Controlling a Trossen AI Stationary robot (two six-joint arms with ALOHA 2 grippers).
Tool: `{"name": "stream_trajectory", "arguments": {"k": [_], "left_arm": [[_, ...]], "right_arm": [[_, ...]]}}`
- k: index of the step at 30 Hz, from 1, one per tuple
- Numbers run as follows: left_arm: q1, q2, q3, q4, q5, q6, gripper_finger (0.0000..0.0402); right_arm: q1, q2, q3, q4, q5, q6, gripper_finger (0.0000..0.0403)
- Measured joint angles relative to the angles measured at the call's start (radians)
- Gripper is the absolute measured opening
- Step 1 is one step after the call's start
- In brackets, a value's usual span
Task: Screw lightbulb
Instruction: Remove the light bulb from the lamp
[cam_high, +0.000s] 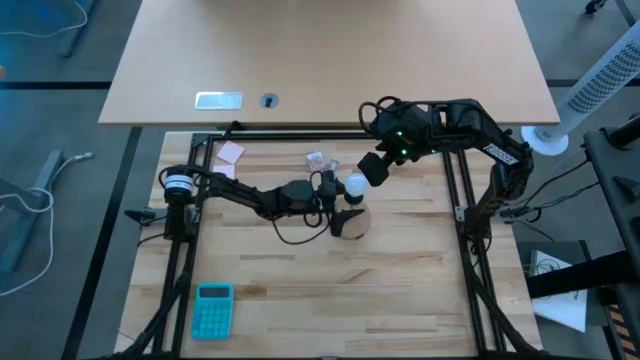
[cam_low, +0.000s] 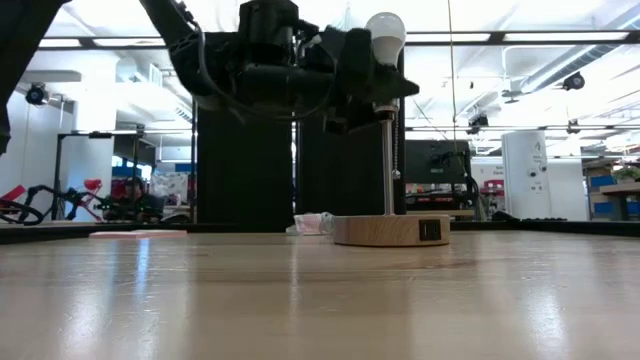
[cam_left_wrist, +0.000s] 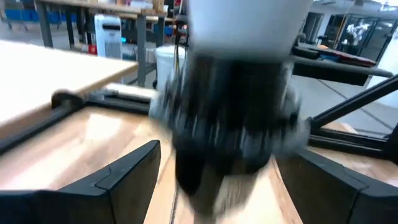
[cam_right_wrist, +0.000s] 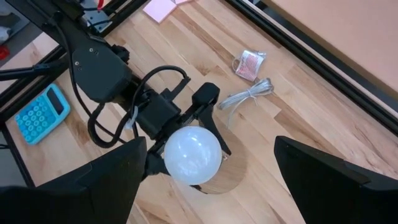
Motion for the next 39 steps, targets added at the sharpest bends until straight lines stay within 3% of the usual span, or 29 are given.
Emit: {"name": "stream_trajectory", "arguments": {"k": [20,29,39], "left_arm": [[0.0,-0.001,-0.001,-0.063,0.006,-0.018,0.0274],[0.0,-0.001,-0.001,-0.043,0.006,-0.014,0.0216],[0.001,-0.001,-0.001,-0.052,0.004,-0.015,0.0154]], "right_arm": [[0.003,0.0,0.0,0.0,0.0,-0.014,0.0348],[0.023,0.004,-0.023,-0.004,-0.002,-0.057,0.0348],[0.022,0.076,-0.167,0.007,-0.007,-0.001,0.0348]]}}
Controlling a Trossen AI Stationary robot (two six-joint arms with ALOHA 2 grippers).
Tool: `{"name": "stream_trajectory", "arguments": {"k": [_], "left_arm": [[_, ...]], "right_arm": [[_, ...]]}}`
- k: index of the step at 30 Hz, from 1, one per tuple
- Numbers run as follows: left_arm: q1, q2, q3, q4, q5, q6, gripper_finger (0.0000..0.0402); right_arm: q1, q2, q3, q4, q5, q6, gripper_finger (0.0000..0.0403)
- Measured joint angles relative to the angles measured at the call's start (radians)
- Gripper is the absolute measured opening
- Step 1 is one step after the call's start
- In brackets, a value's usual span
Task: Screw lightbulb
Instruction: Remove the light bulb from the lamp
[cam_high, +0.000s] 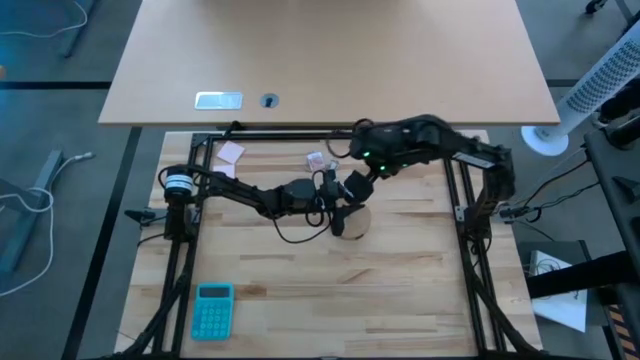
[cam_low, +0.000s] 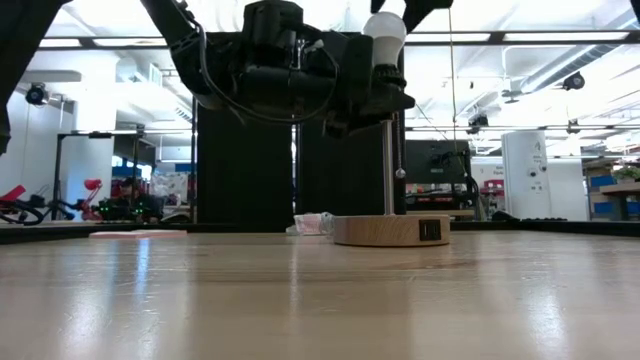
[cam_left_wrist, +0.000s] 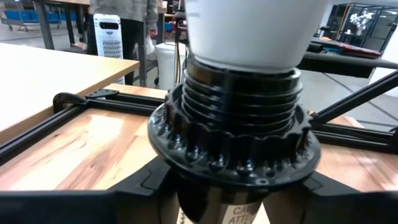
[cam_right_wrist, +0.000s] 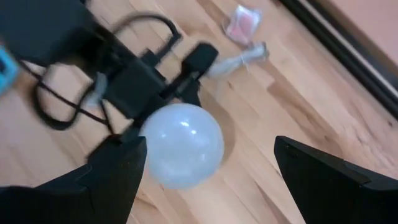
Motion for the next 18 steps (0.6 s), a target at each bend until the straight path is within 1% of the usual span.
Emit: {"name": "stream_trajectory", "arguments": {"k": [4,9,15,18], "left_arm": [[0.0,0.0,0.0,-0.005,-0.002,0.007,0.0142],[0.0,0.0,0.0,-0.011,-0.002,0.004,0.0143],[0.0,-0.002,0.0,-0.018,-0.002,0.001,0.0143],[0.0,-0.002,0.0,-0.018,-0.002,0.001,0.0143]], "right_arm": [[0.0,0.015,-0.009,0.0,-0.006,0.007,0.0348],[-0.002,0.016,-0.01,0.001,-0.012,0.015,0.0348],[-0.003,0.006,0.004,-0.007,-0.075,-0.013,0.0348],[-0.004,0.005,0.004,-0.009,-0.081,-0.006,0.0349]]}}
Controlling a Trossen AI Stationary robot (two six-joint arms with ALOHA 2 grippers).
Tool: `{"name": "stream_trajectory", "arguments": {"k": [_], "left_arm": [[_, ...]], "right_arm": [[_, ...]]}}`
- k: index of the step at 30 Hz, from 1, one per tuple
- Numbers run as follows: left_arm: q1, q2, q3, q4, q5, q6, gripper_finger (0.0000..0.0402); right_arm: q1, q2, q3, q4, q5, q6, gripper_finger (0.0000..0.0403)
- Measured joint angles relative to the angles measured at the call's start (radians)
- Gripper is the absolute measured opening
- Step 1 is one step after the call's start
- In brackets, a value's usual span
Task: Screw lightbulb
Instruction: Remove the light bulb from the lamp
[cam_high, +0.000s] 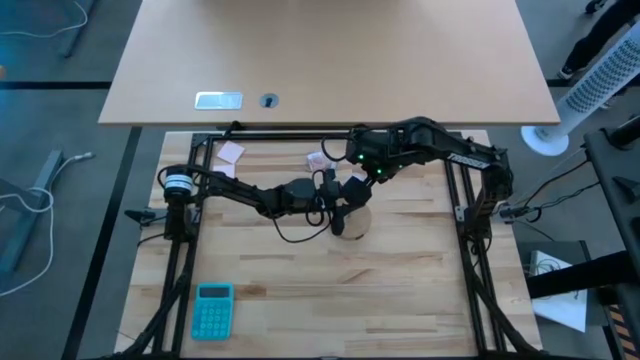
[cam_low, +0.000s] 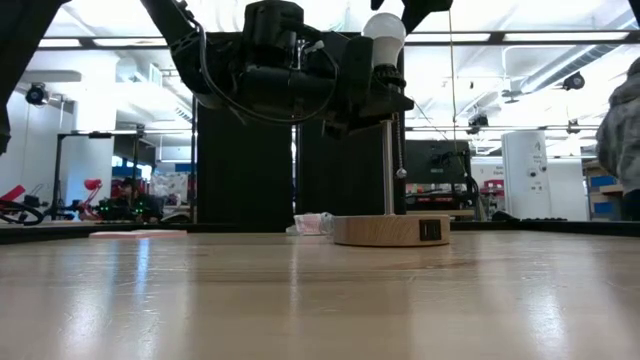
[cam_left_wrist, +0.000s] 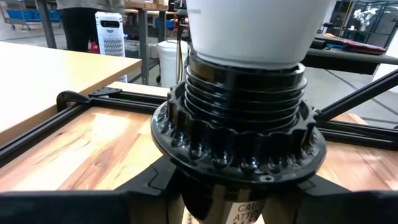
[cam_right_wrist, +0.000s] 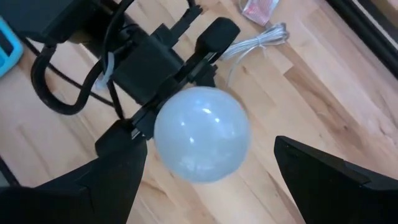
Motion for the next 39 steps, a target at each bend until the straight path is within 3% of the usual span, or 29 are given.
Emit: {"name": "stream_trajectory", "arguments": {"k": [17,39], "left_arm": [[0.003,0.0,0.0,-0.003,0.002,0.013,0.0144],[0.004,0.0,0.002,-0.009,0.003,0.018,0.014]], "right_arm": [[-0.02,-0.016,0.0,0.051,-0.026,-0.007,0.0349],[-0.029,0.046,-0.046,0.002,-0.033,0.177,0.0348]]}}
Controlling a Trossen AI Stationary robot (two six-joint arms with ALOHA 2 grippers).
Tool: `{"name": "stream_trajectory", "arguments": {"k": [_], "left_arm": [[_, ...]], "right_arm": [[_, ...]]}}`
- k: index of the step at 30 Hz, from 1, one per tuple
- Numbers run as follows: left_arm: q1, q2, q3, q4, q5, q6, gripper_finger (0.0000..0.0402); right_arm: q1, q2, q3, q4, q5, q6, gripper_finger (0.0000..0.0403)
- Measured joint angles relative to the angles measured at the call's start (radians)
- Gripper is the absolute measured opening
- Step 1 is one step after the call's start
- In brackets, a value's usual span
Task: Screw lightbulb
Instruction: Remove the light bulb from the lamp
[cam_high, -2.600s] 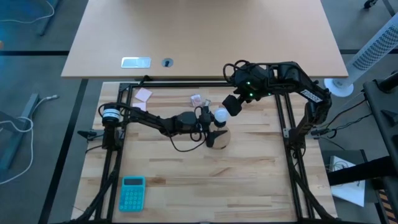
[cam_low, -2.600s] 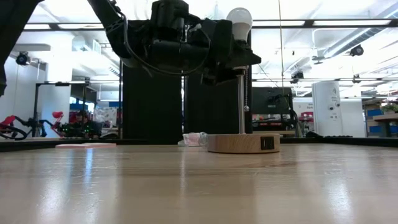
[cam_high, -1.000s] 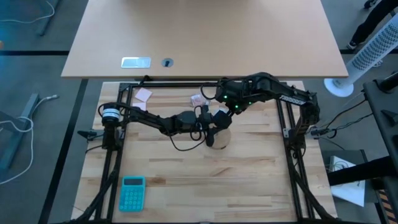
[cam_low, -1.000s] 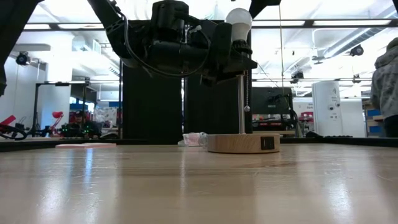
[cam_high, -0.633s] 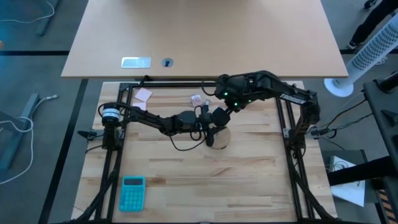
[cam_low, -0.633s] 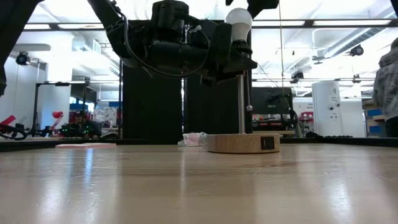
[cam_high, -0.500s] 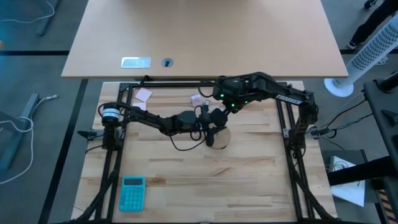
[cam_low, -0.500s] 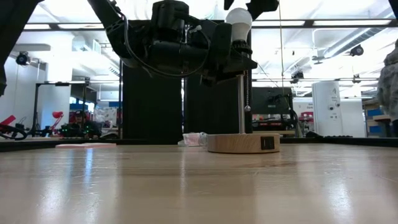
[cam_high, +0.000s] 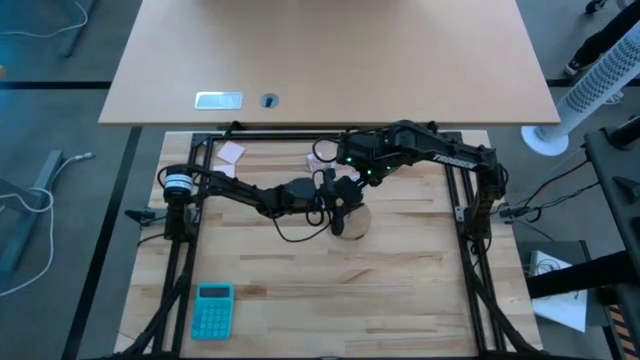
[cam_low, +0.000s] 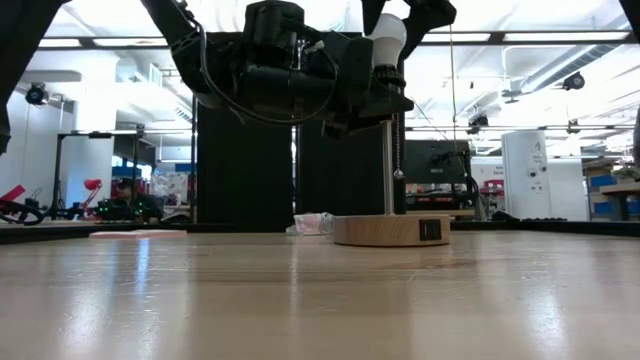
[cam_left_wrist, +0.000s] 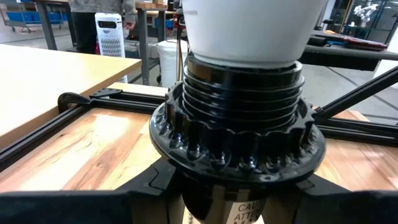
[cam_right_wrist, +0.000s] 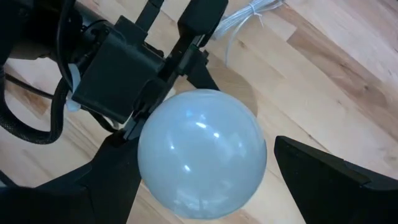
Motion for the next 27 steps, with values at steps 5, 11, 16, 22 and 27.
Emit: {"name": "stream_trajectory", "arguments": {"k": [5,11,16,22,27], "left_arm": [[0.001,0.0,0.001,-0.001,0.0,-0.014,0.014],[0.001,0.0,0.001,-0.002,0.0,-0.016,0.014],[0.001,0.0,0.001,-0.002,0.001,0.0,0.014],[0.001,0.0,0.001,-0.004,0.002,0.0,0.014],[0.001,0.0,0.002,-0.007,0.002,0.0,0.014]], "right_arm": [[0.0,0.0,0.0,0.005,0.007,-0.001,0.0348],[0.0,0.0,0.0,0.017,0.009,-0.074,0.0348],[0.0,0.0,-0.001,0.034,0.01,-0.259,0.0348],[0.0,0.0,-0.001,0.035,0.01,-0.491,0.0348],[0.001,0.0,-0.001,0.036,0.009,-0.735,0.0348]]}}
